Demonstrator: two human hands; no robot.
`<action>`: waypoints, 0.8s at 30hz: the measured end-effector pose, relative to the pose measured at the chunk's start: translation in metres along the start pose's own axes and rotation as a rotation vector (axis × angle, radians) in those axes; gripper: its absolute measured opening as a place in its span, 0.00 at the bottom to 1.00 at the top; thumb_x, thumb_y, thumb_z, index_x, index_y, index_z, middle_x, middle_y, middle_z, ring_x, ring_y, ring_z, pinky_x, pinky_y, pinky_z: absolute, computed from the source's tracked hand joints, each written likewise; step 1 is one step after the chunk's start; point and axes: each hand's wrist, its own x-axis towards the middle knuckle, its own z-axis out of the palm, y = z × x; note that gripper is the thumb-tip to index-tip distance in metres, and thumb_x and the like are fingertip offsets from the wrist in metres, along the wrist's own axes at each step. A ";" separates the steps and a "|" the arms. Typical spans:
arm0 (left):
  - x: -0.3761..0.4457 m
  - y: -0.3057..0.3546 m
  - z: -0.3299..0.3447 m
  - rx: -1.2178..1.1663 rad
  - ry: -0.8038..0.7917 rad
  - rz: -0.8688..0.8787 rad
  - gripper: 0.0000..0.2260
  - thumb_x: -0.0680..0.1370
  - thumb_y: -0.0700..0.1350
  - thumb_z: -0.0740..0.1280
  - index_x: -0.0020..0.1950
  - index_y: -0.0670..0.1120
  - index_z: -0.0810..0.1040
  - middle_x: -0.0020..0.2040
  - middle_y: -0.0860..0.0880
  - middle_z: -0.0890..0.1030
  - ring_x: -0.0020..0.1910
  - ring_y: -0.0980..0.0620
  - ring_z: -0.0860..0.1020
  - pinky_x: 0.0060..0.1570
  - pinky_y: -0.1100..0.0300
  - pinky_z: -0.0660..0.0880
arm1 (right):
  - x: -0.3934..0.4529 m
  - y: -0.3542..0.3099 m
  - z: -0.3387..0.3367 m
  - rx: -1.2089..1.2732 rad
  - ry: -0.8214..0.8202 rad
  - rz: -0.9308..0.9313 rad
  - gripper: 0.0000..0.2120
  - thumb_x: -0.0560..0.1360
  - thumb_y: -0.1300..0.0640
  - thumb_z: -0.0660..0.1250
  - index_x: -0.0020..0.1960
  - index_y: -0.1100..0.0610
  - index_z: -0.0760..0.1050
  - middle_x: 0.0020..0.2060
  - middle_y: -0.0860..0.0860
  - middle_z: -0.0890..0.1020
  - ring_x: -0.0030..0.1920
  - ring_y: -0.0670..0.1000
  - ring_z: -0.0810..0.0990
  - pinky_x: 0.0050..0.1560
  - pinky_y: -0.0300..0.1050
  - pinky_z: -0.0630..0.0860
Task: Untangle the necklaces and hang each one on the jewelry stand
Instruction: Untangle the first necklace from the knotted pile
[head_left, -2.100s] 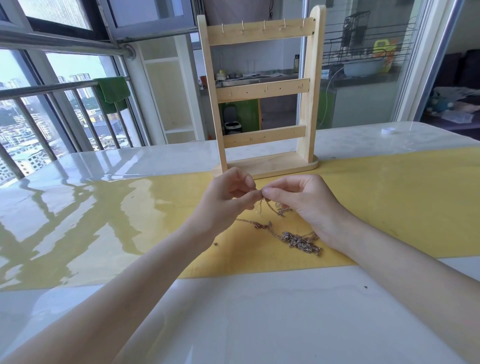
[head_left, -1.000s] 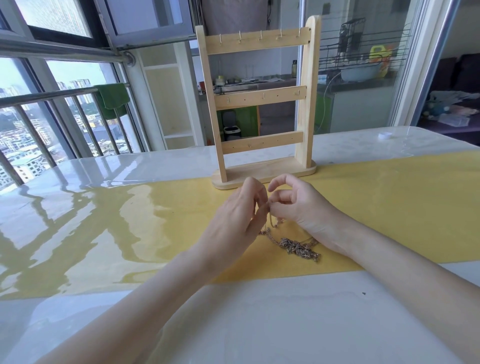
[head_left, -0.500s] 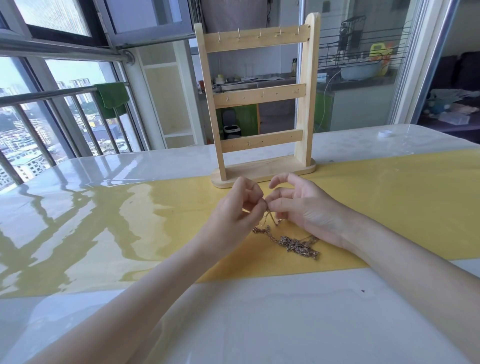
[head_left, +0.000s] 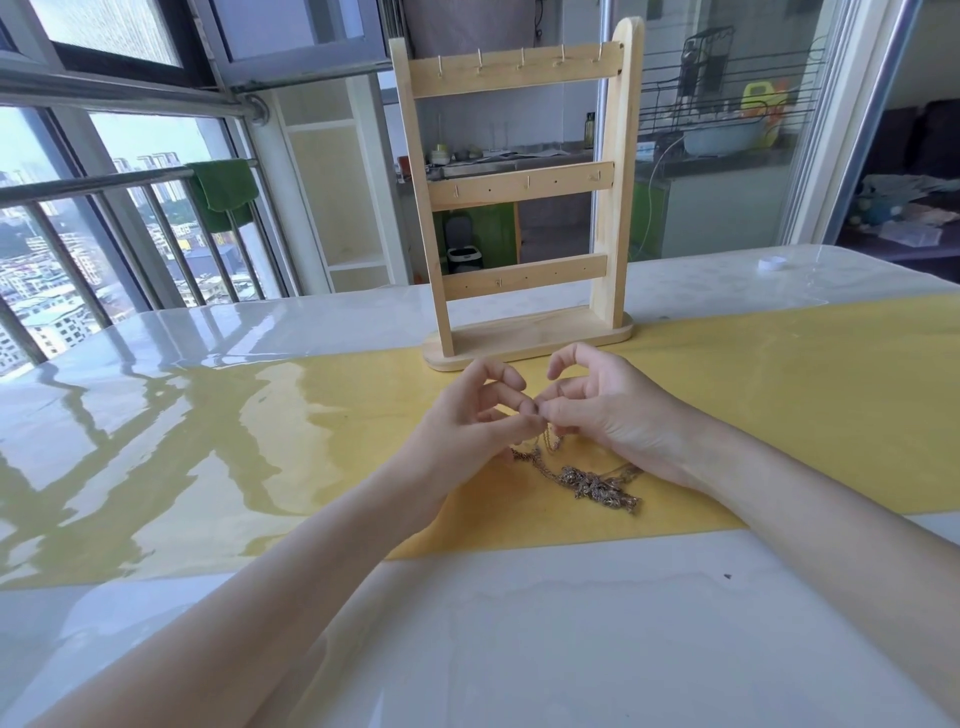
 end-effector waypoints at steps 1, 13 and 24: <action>0.000 0.000 0.000 -0.021 -0.001 -0.021 0.10 0.75 0.35 0.68 0.50 0.46 0.70 0.37 0.54 0.77 0.34 0.56 0.73 0.37 0.62 0.71 | 0.000 0.000 0.000 0.002 -0.003 0.000 0.12 0.74 0.68 0.66 0.50 0.56 0.67 0.39 0.55 0.81 0.35 0.50 0.73 0.42 0.44 0.70; 0.002 0.005 -0.004 0.222 0.078 0.153 0.11 0.74 0.36 0.70 0.47 0.49 0.72 0.36 0.53 0.81 0.33 0.59 0.73 0.36 0.67 0.72 | 0.003 0.002 0.001 0.093 0.042 0.006 0.12 0.74 0.68 0.67 0.49 0.56 0.67 0.39 0.56 0.79 0.35 0.50 0.73 0.40 0.45 0.70; -0.001 0.005 -0.001 0.337 0.065 0.191 0.14 0.72 0.37 0.72 0.48 0.50 0.70 0.35 0.53 0.80 0.34 0.59 0.74 0.38 0.64 0.73 | 0.000 0.000 0.002 0.079 0.018 0.035 0.13 0.74 0.68 0.67 0.51 0.57 0.66 0.39 0.57 0.79 0.36 0.52 0.71 0.41 0.45 0.70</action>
